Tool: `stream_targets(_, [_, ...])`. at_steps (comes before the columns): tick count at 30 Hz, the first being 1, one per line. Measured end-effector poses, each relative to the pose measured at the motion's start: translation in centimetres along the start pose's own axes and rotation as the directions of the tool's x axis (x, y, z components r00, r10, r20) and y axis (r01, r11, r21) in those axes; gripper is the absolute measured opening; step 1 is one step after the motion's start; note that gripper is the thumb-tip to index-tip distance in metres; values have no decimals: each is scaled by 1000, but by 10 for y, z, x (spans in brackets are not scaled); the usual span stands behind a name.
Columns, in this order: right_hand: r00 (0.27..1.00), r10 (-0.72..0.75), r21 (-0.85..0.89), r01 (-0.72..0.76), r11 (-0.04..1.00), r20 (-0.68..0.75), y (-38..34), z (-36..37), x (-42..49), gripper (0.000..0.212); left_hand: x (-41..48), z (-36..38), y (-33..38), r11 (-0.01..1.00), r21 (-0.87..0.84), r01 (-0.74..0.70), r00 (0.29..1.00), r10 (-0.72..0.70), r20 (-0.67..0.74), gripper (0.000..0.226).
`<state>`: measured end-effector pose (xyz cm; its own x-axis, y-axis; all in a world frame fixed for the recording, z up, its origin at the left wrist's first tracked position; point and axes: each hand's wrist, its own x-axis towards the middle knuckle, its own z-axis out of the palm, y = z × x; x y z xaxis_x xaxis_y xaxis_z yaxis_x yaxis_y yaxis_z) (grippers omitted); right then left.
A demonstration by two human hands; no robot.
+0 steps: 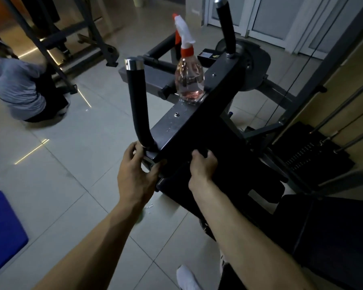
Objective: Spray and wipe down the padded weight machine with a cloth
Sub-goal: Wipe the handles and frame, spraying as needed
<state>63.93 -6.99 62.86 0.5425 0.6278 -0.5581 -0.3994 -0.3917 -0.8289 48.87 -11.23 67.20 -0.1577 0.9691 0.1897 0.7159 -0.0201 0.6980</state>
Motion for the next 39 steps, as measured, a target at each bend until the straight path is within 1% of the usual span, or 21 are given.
stream_targets(3, [997, -67, -49, 69, 996, 41, 19, 2, -40, 31, -1, -5, -1, 1000, -14, -10, 1000, 11, 16, 60])
stream_targets(6, [976, 0, -114, 25, 993, 218, 45, -16, -77, 22, -1, -14, -6, 999, -37, -24, 997, 27, 69, 58])
stream_targets(8, [962, -9, -166, 56, 985, 272, 35, -26, -76, 16, -7, -16, -12, 997, -70, 31, 995, -24, 95, 56])
stream_targets(11, [970, -111, -87, 132, 987, 218, 6, -25, -61, 19, -28, -16, -24, 983, -62, 172, 985, -171, 28, 47])
stream_targets(13, [984, -96, -64, 107, 992, 152, 0, -10, -65, 26, -42, -16, -27, 951, -100, 294, 956, -294, 18, 38])
stream_targets(14, [986, -93, -85, 105, 991, 136, 2, -4, -74, 29, -48, -14, -28, 916, -156, 369, 929, -368, 39, 32])
stream_targets(16, [975, -95, -175, 132, 976, 201, 17, -4, -89, 24, -56, -11, -26, 797, -329, 507, 856, -509, 88, 26])
stream_targets(17, [952, -64, -237, 139, 962, 301, 22, -9, -95, 18, -59, -9, -24, 719, -425, 549, 822, -556, 122, 24])
stream_targets(19, [851, 94, -358, 115, 927, 517, 20, -28, -102, 11, -65, -9, -12, 588, -540, 602, 771, -603, 203, 28])
stream_targets(20, [819, 114, -367, 124, 922, 563, 17, -33, -100, 10, -65, -10, -4, 553, -557, 619, 760, -601, 247, 30])
stream_targets(23, [851, 20, -295, 160, 942, 526, -7, -40, -93, 10, -59, -17, 21, 475, -568, 672, 730, -552, 403, 41])
stream_targets(25, [811, 9, -306, 210, 929, 584, -25, -42, -96, 21, -55, -19, 32, 447, -601, 663, 746, -462, 480, 45])
stream_targets(26, [779, 20, -314, 230, 921, 627, -34, -43, -101, 28, -54, -19, 36, 431, -624, 652, 756, -428, 495, 38])
stream_targets(28, [714, 90, -349, 226, 909, 695, -39, -43, -105, 39, -57, -11, 37, 391, -657, 644, 755, -464, 464, 22])
stream_targets(29, [701, 137, -389, 213, 896, 700, -39, -43, -103, 42, -58, -7, 35, 356, -668, 653, 734, -514, 444, 23])
stream_targets(31, [721, 199, -489, 217, 845, 664, -39, -43, -95, 41, -65, 3, 28, 243, -719, 652, 661, -647, 380, 22])
stream_targets(33, [777, 198, -526, 194, 828, 598, -45, -41, -79, 32, -70, 15, 20, 192, -747, 636, 541, -801, 254, 22])
stream_targets(34, [798, 208, -520, 149, 841, 565, -50, -40, -71, 22, -72, 22, 16, 181, -758, 627, 474, -860, 187, 22])
stream_targets(35, [810, 242, -507, 79, 858, 535, -56, -36, -64, 19, -71, 28, 16, 190, -757, 625, 441, -886, 141, 22])
stream_targets(36, [812, 285, -507, 16, 862, 510, -62, -30, -57, 29, -69, 36, 17, 203, -756, 622, 438, -891, 121, 23])
stream_targets(39, [813, 369, -563, -62, 824, 451, -70, -1, -34, 91, -45, 61, 32, 199, -798, 569, 487, -864, 131, 34])
